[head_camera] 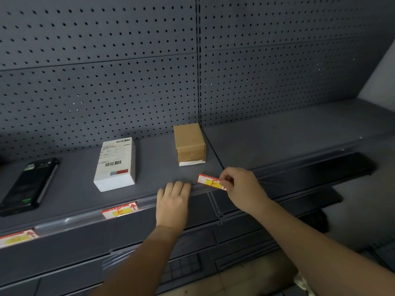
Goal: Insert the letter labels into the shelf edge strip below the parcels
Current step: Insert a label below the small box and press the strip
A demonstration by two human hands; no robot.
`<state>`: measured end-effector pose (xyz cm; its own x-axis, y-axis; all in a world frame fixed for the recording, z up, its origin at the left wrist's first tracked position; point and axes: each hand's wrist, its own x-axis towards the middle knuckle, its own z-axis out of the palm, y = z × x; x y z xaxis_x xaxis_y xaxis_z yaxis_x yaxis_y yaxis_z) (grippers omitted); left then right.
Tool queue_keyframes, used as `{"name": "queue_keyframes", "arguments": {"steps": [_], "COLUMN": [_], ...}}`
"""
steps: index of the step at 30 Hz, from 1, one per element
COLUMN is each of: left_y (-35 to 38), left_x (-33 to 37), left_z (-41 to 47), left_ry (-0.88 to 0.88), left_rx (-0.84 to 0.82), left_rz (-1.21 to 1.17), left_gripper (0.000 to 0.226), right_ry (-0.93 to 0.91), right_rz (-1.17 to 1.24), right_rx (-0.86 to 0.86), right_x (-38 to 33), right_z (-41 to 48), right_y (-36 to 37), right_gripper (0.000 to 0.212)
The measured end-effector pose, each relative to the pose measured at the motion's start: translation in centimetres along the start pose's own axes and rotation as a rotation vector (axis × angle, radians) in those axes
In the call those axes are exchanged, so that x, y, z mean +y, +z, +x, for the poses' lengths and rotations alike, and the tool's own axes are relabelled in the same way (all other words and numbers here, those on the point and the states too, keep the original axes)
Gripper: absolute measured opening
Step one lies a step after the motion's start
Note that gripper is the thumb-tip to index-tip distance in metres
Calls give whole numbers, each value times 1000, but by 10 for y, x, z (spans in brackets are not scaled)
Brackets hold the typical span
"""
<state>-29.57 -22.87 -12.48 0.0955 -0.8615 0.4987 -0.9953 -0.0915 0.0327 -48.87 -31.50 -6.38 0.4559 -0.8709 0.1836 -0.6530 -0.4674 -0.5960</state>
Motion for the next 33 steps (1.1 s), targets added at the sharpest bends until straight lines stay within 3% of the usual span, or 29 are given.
{"name": "queue_keyframes", "arguments": {"steps": [7,14,25,33], "left_y": [10,10,-12,-25], "left_x": [-7,0,-1,1], "left_z": [-11,-7,-10,-8], "left_ry": [109,37,2,-61], "left_rx": [106,88,-65,-184], "left_rz": [-7,-45,-181,-187], "left_gripper": [46,39,31,33], "right_ry": [-27,-70,-357,-403], "right_rz": [-1,-9,-172,-206], "right_rx": [-6,-25,-120,-74], "right_x": [6,9,-2,5], "right_z": [6,8,35,34], "right_y": [2,4,12,22], "right_gripper": [6,7,10,14]}}
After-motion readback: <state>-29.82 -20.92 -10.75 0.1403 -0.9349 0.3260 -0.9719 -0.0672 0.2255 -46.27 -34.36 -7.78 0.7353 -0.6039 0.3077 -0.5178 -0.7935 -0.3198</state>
